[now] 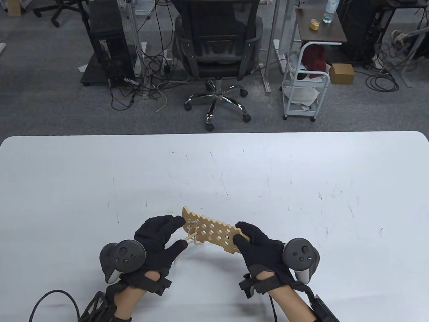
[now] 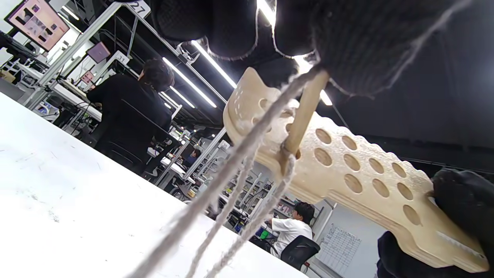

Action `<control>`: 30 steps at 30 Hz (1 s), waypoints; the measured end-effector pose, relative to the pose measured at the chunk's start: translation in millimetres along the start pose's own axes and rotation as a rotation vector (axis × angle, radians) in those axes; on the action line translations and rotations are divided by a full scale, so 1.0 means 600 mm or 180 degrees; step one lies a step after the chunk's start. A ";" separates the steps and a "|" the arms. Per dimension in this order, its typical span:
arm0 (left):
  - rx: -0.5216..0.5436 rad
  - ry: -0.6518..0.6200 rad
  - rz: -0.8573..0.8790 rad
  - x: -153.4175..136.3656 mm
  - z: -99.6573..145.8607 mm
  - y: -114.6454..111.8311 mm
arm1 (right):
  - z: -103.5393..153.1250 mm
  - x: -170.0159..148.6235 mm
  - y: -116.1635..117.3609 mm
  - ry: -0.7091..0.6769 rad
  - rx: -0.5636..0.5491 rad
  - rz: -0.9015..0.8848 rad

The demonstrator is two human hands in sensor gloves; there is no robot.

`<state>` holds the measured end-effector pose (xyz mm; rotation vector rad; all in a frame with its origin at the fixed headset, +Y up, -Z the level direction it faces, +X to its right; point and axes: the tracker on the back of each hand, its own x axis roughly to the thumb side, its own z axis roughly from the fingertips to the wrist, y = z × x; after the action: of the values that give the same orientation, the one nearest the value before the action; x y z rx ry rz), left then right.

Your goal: Thread rope through all holes on crocodile lacing toy

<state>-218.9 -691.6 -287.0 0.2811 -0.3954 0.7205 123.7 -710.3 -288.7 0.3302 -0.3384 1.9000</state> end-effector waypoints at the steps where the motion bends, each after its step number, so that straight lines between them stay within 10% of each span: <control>1: 0.0002 0.0006 0.0000 0.000 0.000 0.000 | 0.000 0.001 0.001 -0.0001 0.0008 -0.0016; 30: -0.0089 0.0151 0.0001 -0.005 0.000 -0.003 | 0.008 0.012 0.030 -0.0111 0.0433 -0.0526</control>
<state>-219.8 -694.4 -288.7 0.2373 -0.3603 0.7201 104.5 -711.9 -282.7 0.4685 -0.1987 1.7599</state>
